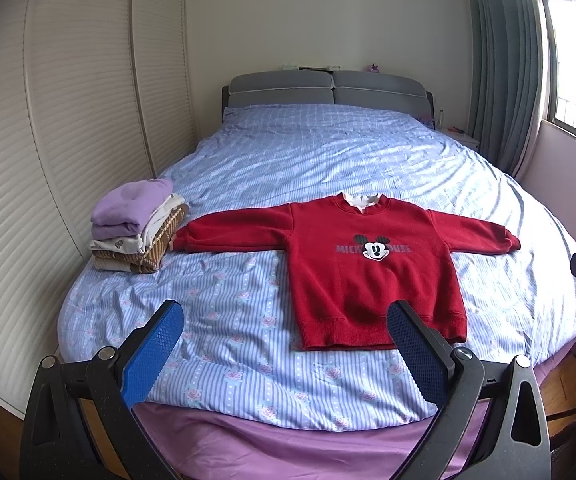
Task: Fold small clothes
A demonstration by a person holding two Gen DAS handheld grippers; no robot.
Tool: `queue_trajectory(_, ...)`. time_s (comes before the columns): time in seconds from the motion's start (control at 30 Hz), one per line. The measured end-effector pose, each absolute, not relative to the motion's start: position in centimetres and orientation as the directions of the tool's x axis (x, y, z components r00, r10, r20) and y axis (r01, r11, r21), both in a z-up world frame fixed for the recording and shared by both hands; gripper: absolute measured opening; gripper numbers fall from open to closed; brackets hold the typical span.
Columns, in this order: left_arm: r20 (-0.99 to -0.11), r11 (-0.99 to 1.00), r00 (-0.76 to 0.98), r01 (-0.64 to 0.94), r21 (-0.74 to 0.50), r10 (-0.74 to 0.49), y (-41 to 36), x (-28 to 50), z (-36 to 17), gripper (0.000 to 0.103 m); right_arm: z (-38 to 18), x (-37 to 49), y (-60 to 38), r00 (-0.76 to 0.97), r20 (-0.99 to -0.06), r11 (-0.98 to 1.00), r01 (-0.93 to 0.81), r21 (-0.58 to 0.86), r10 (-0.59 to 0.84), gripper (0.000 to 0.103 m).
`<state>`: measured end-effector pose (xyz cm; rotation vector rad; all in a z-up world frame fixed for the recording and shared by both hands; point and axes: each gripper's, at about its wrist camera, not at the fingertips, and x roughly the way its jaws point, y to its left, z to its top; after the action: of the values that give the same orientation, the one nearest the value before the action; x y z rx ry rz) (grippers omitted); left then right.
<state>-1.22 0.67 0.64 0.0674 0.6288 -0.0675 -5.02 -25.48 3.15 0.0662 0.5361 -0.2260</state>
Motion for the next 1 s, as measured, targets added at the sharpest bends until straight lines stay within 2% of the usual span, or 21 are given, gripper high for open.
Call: queue_trajectory(1.0,-0.588,0.996,0.807,0.083,0.039,-0.044,0.75,-1.24,0.85,0.103,2.84,-4.75,-25.43,0.833,-0.517,0.972,0.233,0.005,-0.197,0.102)
